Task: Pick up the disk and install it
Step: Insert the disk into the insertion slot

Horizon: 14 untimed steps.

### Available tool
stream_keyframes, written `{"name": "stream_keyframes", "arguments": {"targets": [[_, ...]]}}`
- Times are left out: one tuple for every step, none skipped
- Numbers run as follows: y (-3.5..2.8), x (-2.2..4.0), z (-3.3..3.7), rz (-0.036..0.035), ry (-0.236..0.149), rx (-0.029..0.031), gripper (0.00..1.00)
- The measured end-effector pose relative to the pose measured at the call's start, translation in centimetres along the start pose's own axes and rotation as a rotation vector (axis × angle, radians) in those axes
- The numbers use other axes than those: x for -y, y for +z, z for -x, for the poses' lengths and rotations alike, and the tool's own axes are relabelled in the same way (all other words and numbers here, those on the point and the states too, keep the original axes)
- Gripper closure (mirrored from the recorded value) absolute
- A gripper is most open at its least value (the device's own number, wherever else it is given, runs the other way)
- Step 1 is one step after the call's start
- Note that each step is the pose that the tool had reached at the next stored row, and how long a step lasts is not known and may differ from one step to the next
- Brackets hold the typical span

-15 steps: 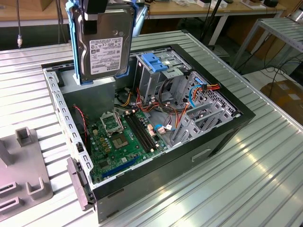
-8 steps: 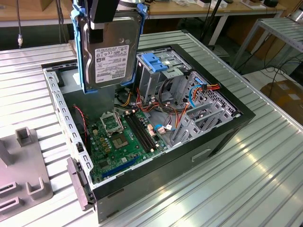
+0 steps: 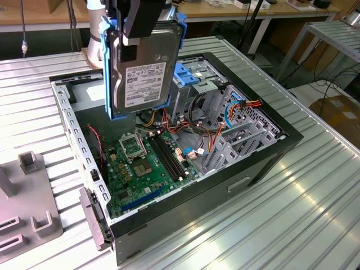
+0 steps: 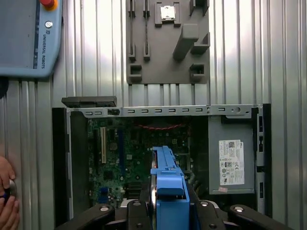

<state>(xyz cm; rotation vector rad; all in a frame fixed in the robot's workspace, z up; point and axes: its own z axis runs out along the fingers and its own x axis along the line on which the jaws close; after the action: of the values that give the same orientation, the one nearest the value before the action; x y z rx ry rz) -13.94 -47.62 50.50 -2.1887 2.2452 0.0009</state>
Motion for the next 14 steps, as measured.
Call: {"name": "stream_keyframes", "arguments": {"targets": [[0.05,0.41,-0.03,0.0,0.0,0.0,0.63],[0.09,0.76,-0.04,-0.0001,0.0,0.0001,0.63],[0.13,1.26,-0.04,0.0,0.0,0.0,0.63],[0.16,1.62,-0.04,-0.0001,0.0,0.0001,0.63],[0.19,2.09,-0.05,-0.0001,0.0,0.0001,0.63],[0.22,2.72,-0.05,0.0,0.0,0.0,0.63],[0.25,3.1,-0.05,-0.0001,0.0,0.0,0.63],[0.28,3.53,-0.05,-0.0001,0.0,0.0,0.63],[0.3,4.05,-0.04,0.0,0.0,0.0,0.63],[0.32,4.5,-0.03,0.0,0.0,-0.0001,0.63],[0.36,4.95,-0.02,-0.0001,0.0,0.0001,0.63],[0.38,5.35,-0.02,-0.0001,0.0,0.0001,0.63],[0.4,5.75,-0.01,-0.0001,0.0,0.0,0.63],[0.44,6.46,-0.01,-0.0001,0.0,0.0001,0.63]]}}
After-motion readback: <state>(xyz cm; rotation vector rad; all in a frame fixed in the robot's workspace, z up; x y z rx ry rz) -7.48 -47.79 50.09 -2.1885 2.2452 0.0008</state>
